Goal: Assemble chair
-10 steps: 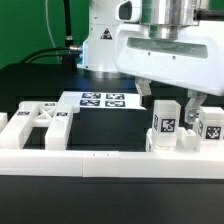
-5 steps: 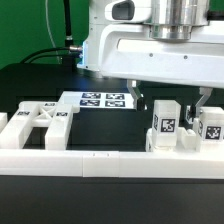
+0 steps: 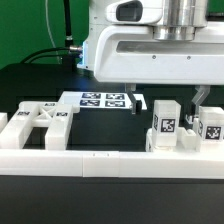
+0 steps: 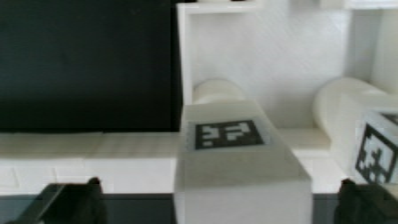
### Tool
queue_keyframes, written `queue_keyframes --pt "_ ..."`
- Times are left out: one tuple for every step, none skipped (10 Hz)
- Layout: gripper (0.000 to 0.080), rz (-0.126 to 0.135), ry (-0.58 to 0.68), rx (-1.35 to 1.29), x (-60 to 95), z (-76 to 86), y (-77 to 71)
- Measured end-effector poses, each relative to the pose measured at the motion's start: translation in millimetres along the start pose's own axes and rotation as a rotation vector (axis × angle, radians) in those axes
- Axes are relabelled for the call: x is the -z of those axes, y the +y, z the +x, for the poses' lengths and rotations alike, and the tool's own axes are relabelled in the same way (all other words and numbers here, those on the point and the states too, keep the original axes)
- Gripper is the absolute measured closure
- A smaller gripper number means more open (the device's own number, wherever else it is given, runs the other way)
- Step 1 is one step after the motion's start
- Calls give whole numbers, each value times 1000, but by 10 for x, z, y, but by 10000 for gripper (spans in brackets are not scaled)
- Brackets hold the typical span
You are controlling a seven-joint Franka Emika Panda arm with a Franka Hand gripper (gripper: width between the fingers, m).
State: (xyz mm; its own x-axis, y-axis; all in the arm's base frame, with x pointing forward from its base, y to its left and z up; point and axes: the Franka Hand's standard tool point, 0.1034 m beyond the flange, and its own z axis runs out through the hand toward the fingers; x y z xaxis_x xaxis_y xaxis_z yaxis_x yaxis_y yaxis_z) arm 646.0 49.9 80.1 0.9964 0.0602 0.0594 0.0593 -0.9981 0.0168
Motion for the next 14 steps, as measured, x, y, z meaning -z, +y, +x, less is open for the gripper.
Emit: queue_keyframes --pt "150 -7 -1 57 -1 -1 6" --pt "284 -7 -1 56 -1 -1 10" --pt "284 -7 -2 53 -3 -3 11" --pt "434 -7 -2 33 -4 -3 10" --pt "512 -7 -2 13 -6 -5 10" --pt "512 -7 -2 13 -7 -5 11" --pt "512 1 -2 -78 -17 -8 7" --pt "512 8 3 -223 -20 1 12" --pt "512 17 10 -360 -22 6 18" --pt "512 22 14 -498 -24 4 18" --pt "512 26 22 -604 -27 -4 18" --pt "512 26 22 -644 -26 -3 18" --pt "512 27 21 -688 -27 -3 18" --pt "512 28 20 -752 -27 -4 17"
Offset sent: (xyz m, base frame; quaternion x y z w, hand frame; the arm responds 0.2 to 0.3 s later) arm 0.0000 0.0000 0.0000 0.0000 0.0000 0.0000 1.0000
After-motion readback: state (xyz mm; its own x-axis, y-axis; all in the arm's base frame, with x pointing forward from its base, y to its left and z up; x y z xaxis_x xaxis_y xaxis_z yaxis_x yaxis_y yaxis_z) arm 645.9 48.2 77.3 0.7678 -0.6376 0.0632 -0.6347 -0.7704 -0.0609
